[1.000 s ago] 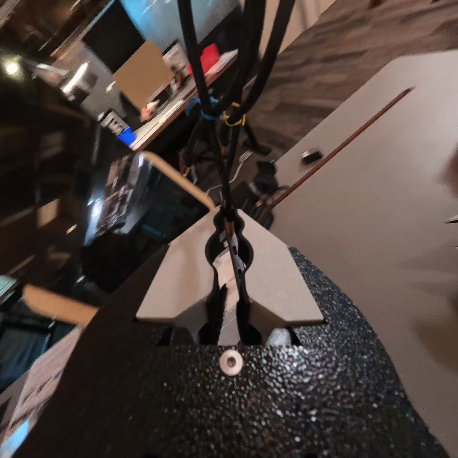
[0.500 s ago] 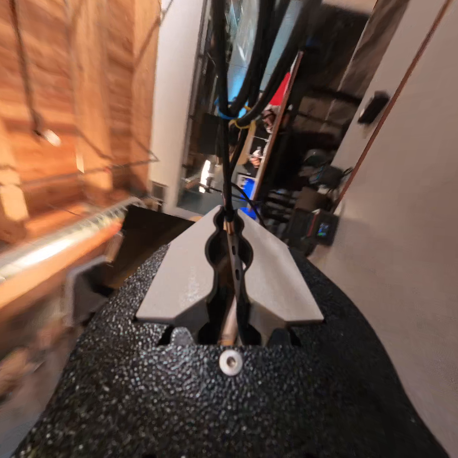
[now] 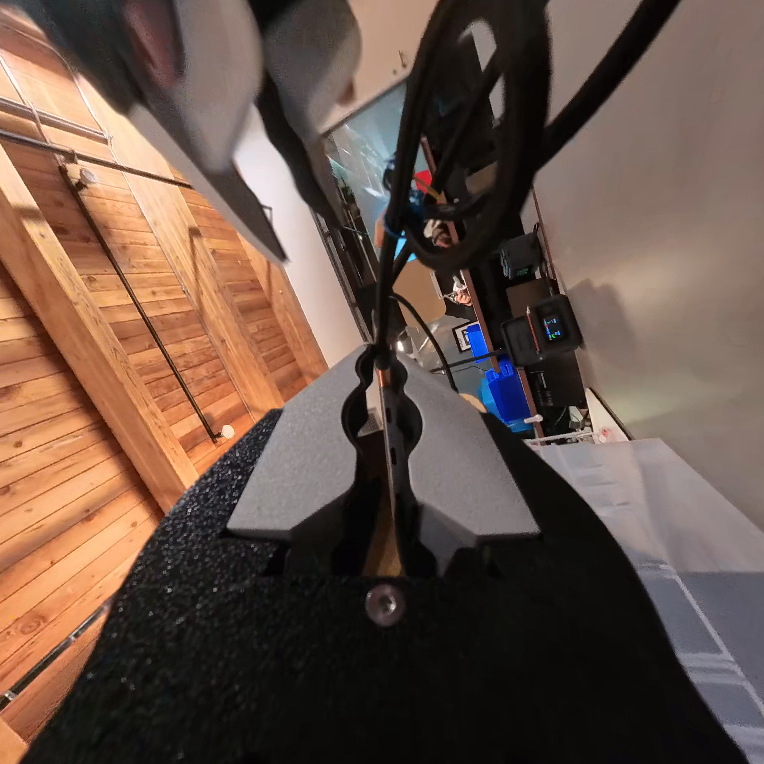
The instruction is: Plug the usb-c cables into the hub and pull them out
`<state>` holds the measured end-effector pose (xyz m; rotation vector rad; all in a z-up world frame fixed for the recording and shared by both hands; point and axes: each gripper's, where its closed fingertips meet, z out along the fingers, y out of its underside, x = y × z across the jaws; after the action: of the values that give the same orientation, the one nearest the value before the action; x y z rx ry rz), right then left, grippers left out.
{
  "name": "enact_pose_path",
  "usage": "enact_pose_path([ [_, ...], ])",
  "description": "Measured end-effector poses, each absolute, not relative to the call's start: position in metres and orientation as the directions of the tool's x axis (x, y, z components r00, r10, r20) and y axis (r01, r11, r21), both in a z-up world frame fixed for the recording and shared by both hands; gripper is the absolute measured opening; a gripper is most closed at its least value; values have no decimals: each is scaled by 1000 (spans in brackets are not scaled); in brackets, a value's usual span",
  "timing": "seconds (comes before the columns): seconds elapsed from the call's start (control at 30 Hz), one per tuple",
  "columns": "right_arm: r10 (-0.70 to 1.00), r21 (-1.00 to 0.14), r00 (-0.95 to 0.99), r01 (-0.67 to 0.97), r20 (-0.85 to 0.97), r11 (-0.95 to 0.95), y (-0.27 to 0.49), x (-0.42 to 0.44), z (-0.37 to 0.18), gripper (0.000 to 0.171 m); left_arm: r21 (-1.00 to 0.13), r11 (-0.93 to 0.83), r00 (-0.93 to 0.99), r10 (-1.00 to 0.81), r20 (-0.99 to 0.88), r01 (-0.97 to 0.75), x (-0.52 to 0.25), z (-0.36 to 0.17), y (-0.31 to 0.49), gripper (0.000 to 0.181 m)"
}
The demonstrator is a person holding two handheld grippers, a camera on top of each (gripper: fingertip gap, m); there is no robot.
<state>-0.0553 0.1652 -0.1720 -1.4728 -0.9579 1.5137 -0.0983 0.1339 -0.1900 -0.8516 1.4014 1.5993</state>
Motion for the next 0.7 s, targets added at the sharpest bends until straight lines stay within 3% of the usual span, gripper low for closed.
enact_pose_path([
  [0.1,886,-878,17,132,-463,-461,166,-73,-196,44,453,-12,-448,172,-877,-892,-89,-189,133,4],
  [0.2,794,-793,-87,191,-601,-579,154,-80,-198,46,481,21,-468,192,-862,-877,-79,-190,131,4],
  [0.37,681,-721,-237,212,-693,-659,142,-79,-195,9,499,56,-479,202,-854,-865,-69,-196,131,4],
  [0.43,712,-746,-220,198,-666,-637,145,-77,-199,7,486,97,-470,153,-869,-868,-67,-205,134,5],
  [0.57,873,-876,-107,153,-475,-458,159,-70,-203,5,226,142,-242,-110,-964,-964,-80,-226,138,0],
  [0.7,995,-982,12,160,-98,-99,163,-56,-192,5,-187,95,156,-264,-952,-978,-97,-219,134,14],
])
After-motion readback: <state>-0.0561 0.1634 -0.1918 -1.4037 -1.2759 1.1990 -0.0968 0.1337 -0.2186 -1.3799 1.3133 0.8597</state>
